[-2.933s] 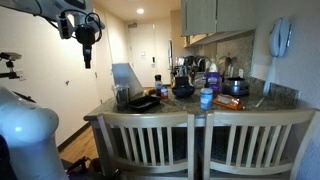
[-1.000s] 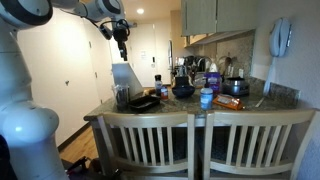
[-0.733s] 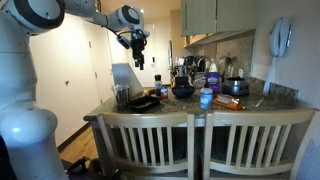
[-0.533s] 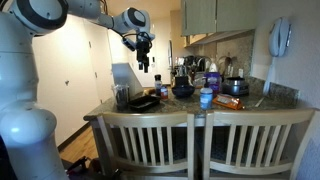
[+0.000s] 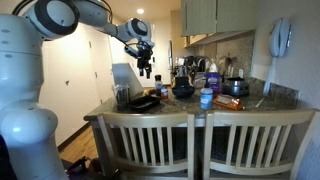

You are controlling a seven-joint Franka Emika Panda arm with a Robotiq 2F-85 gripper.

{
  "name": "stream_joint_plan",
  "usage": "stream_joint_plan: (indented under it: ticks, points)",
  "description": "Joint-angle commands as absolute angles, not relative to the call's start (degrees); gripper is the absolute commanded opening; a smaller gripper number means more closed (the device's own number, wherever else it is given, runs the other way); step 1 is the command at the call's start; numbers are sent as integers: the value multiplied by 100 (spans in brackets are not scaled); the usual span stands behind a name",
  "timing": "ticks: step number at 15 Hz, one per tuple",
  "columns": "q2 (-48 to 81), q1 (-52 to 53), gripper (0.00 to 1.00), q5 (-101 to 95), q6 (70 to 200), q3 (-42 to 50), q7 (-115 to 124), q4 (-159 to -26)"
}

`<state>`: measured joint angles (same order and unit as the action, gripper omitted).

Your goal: Take the bottle and put it in the cup

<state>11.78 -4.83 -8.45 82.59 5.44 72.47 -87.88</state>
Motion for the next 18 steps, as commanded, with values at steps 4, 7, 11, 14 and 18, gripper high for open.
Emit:
stream_joint_plan:
  ticks: [4, 7, 11, 14, 18]
  points:
    - [2305, -403, 100, -680, 8308, 703, 7832, -8231]
    - [2134, -404, 100, -637, 8708, 773, 8097, -8384]
    - [2310, -633, 100, -133, 8982, 911, 8548, -8146]
    - [2316, -560, 100, -257, 8827, 951, 8463, -8100]
    - [2257, -523, 100, -250, 9303, 992, 8840, -8166]
